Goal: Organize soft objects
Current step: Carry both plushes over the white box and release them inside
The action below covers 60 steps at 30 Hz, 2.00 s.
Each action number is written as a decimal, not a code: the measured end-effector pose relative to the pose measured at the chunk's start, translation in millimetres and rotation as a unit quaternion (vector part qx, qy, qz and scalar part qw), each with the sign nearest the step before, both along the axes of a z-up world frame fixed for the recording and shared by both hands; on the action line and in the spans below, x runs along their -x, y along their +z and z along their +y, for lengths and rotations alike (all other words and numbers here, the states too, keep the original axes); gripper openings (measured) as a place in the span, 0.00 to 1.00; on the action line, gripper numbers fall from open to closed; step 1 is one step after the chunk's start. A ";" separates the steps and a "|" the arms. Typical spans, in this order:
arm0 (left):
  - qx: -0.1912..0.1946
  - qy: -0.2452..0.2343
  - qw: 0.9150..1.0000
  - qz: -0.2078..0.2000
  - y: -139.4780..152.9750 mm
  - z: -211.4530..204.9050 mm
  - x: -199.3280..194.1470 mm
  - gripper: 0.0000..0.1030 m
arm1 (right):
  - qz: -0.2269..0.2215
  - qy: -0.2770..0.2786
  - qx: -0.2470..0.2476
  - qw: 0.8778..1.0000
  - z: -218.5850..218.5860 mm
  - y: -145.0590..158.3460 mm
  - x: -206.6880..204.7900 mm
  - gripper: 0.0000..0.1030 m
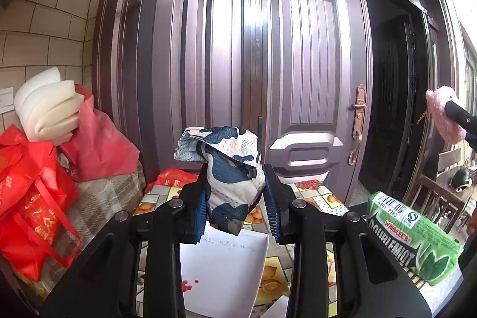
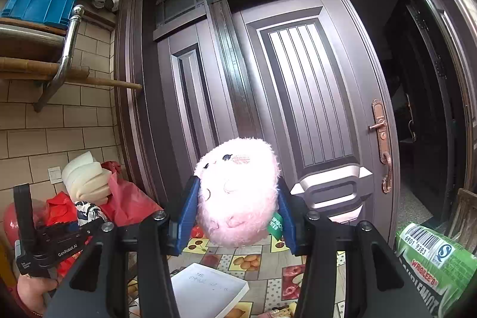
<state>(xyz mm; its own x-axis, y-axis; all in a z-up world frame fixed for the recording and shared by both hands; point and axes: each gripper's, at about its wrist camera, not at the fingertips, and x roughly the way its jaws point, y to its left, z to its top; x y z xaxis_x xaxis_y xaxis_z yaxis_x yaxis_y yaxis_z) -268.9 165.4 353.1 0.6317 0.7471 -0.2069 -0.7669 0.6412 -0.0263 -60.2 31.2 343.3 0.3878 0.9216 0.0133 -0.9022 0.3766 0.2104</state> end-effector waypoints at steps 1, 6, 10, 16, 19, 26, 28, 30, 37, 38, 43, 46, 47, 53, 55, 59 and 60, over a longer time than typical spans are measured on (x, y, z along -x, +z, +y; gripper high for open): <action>0.001 0.003 1.000 -0.002 0.3 1.0 2.8 0.31 | -0.005 0.003 -0.001 1.000 1.9 2.0 2.0 0.47; -0.001 0.020 1.000 -0.009 3.1 6.0 14.7 0.31 | -0.015 0.019 -0.005 1.000 11.1 5.0 10.4 0.47; 0.002 0.029 1.000 -0.007 3.2 12.9 17.9 0.31 | -0.012 0.028 -0.004 1.000 18.0 3.0 12.8 0.48; 0.004 0.031 1.000 0.000 -1.6 20.2 16.5 0.32 | 0.001 0.037 0.003 0.999 29.9 -2.8 11.5 0.48; 0.006 0.031 0.999 0.002 -3.2 24.6 15.3 0.32 | 0.002 0.040 0.006 0.999 36.2 -4.3 12.3 0.48; 0.014 0.031 0.999 0.000 -8.9 36.4 14.4 0.32 | 0.005 0.053 0.022 0.998 56.6 -9.2 17.2 0.48; 0.017 0.031 0.999 0.001 -11.2 41.0 13.1 0.32 | 0.006 0.056 0.029 0.998 63.3 -11.5 17.5 0.48; 0.021 0.032 0.999 0.002 -13.6 45.9 11.4 0.32 | 0.007 0.060 0.036 0.998 69.6 -14.2 17.7 0.48; 0.043 0.037 0.998 0.011 -29.1 68.8 3.9 0.32 | 0.012 0.079 0.070 0.994 99.8 -29.8 16.2 0.49; 0.047 0.038 0.998 0.013 -32.8 72.4 2.7 0.32 | 0.014 0.082 0.076 0.994 104.8 -32.8 16.1 0.49; 0.072 0.049 0.996 0.027 -54.0 94.1 -3.2 0.32 | 0.029 0.101 0.111 0.988 136.3 -49.7 17.3 0.49; 0.091 0.057 0.994 0.038 -71.0 111.1 -7.3 0.32 | 0.041 0.114 0.138 0.983 156.6 -65.0 19.0 0.49; 0.098 0.060 0.993 0.042 -76.8 116.3 -9.1 0.32 | 0.045 0.118 0.146 0.981 162.6 -71.1 19.2 0.49; 0.144 0.066 0.984 0.076 -118.9 144.9 -24.5 0.32 | 0.077 0.135 0.205 0.966 201.7 -112.2 14.9 0.49; 0.158 0.068 0.981 0.088 -133.5 152.6 -29.3 0.32 | 0.095 0.141 0.224 0.960 213.6 -127.6 12.3 0.49; 0.183 0.071 0.975 0.108 -159.6 165.3 -36.5 0.32 | 0.116 0.152 0.257 0.947 232.9 -155.1 9.4 0.49; 0.189 0.072 0.973 0.113 -165.9 167.9 -38.1 0.32 | 0.120 0.154 0.265 0.944 236.7 -161.2 8.8 0.49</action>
